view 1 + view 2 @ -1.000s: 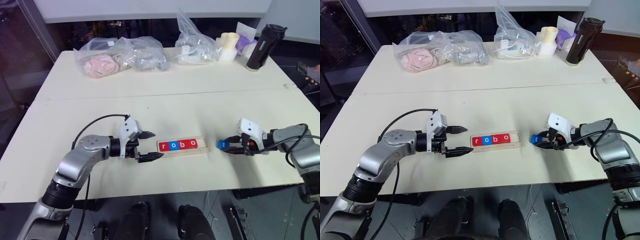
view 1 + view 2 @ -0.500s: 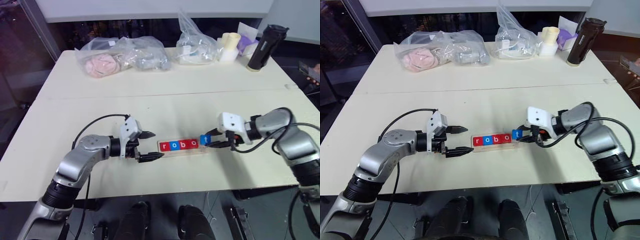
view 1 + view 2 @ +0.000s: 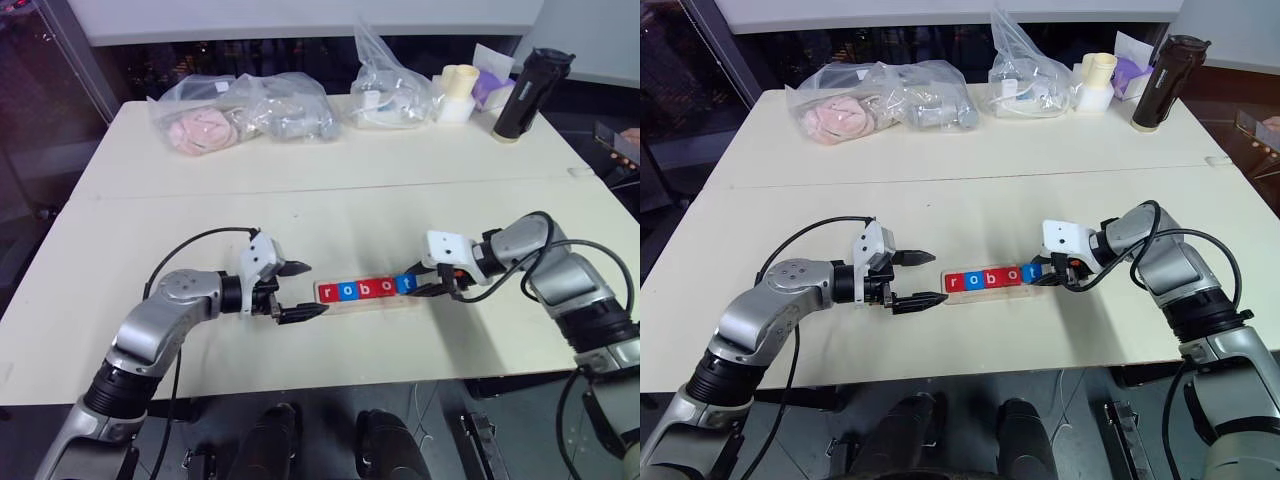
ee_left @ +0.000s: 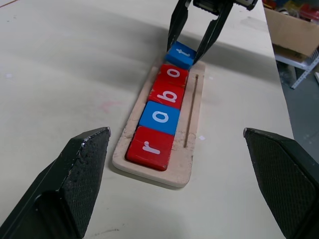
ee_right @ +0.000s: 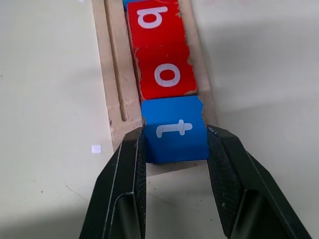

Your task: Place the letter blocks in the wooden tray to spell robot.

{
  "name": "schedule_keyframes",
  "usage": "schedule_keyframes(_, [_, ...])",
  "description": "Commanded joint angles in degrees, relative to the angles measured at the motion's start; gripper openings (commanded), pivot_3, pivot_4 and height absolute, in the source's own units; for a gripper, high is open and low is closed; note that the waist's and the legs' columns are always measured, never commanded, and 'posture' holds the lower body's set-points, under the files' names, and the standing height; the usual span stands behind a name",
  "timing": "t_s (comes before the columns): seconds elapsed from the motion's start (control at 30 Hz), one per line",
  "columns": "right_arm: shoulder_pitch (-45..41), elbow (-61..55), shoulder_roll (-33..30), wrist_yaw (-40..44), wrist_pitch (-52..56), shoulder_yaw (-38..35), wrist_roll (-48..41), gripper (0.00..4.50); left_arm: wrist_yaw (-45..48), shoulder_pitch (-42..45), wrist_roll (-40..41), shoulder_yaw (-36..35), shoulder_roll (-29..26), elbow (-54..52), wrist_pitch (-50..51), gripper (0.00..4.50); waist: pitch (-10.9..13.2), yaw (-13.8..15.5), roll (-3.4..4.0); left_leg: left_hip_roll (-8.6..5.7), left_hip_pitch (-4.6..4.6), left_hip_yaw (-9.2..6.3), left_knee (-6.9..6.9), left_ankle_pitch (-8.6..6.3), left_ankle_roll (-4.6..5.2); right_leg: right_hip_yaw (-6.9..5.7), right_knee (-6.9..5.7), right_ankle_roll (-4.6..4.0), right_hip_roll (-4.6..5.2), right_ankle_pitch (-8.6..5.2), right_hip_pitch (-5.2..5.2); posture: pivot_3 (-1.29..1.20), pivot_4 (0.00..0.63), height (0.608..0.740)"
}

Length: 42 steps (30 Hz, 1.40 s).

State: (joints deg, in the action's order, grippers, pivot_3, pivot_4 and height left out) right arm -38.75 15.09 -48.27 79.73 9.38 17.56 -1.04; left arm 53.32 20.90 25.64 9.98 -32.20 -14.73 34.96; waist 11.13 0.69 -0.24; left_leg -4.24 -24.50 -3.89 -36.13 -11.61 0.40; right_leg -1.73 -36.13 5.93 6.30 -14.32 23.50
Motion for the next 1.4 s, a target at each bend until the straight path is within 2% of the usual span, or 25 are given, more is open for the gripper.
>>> schedule_keyframes(0.03, [-1.81, 0.95, 0.08, 0.76, -1.36, -0.67, 0.47, 1.13, -0.32, -0.02, 0.89, -1.27, 0.02, -2.1, -0.04, 4.5, 0.0, 0.0, 0.0, 0.0, 0.0, 0.0, 0.0, 0.0, 0.0, 0.0, 0.0, 0.0, 0.0, 0.0, 0.0, 0.0, 0.15, 0.725])
schedule_keyframes(0.5, [-2.76, 2.99, 1.32, 2.19, -2.06, -0.64, 1.9, 1.13, -0.83, 0.02, 0.98, -1.11, 0.34, -1.99, -0.13, 4.5, 0.0, -0.01, 0.0, 0.0, 0.01, 0.0, 0.0, 0.01, -0.01, -0.01, -0.02, 0.01, -0.04, 0.01, 0.0, 0.0, 0.15, 0.725])
schedule_keyframes(0.57, [-2.79, 2.53, 1.35, 2.36, -1.7, -0.7, 1.75, 2.21, -0.93, 0.05, 0.98, -1.1, 0.37, -1.97, -0.12, 4.5, 0.0, -0.01, 0.0, 0.0, 0.01, 0.0, 0.0, 0.01, -0.02, -0.01, -0.02, 0.01, -0.04, 0.01, 0.0, 0.0, 0.15, 0.725])
schedule_keyframes(0.6, [-2.81, 2.36, 1.36, 2.43, -1.52, -0.74, 1.69, 2.56, -0.95, 0.04, 0.98, -1.09, 0.39, -1.96, -0.13, 4.5, 0.0, -0.01, 0.0, 0.0, 0.01, 0.0, 0.0, 0.01, -0.02, -0.01, -0.02, 0.01, -0.04, 0.01, 0.0, 0.0, 0.15, 0.725])
schedule_keyframes(0.7, [-2.99, 2.2, 1.41, 2.63, -1.24, -0.87, 1.57, 4.18, -1.01, 0.06, 0.89, -1.01, 0.51, -1.83, -0.24, 4.5, 0.0, -0.01, 0.0, 0.0, 0.01, 0.0, 0.0, 0.01, -0.02, -0.01, -0.02, 0.01, -0.04, 0.01, 0.0, 0.0, 0.15, 0.725])
schedule_keyframes(0.73, [-3.05, 2.07, 1.43, 2.7, -1.13, -0.91, 1.52, 4.42, -1.0, 0.1, 0.85, -0.98, 0.55, -1.76, -0.29, 4.5, 0.0, -0.01, 0.0, 0.0, 0.01, 0.0, -0.01, 0.01, -0.02, -0.01, -0.02, 0.01, -0.04, 0.01, 0.0, 0.0, 0.15, 0.725])
schedule_keyframes(1.07, [-5.88, 2.78, 1.88, -0.91, 0.01, -3.98, 0.76, 4.42, -1.02, 0.17, 0.78, -0.87, 0.94, -1.7, -0.26, 4.5, 0.0, -0.02, 0.01, 0.0, 0.01, 0.0, -0.01, 0.02, -0.02, -0.01, -0.03, 0.01, -0.05, 0.01, 0.01, 0.0, 0.15, 0.725])
schedule_keyframes(1.2, [-7.72, 2.54, 2.36, -5.65, 2.78, -7.28, 0.18, 4.42, -0.92, 0.09, 0.88, -0.89, 0.92, -1.8, -0.18, 4.5, 0.0, -0.01, 0.01, 0.0, 0.01, 0.0, 0.0, 0.02, -0.03, 0.0, -0.04, 0.01, -0.05, 0.01, 0.01, 0.0, 0.15, 0.725])
schedule_keyframes(1.4, [-3.43, 2.42, 1.61, -11.14, -0.23, -7.31, 2.56, 4.42, -0.76, 0.34, 0.85, -0.73, 1.05, -1.6, -0.26, 4.5, -0.01, 0.08, 0.0, 0.0, 0.01, 0.0, -0.01, 0.02, -0.03, 0.01, -0.03, 0.0, -0.04, 0.01, 0.0, 0.0, 0.15, 0.725])
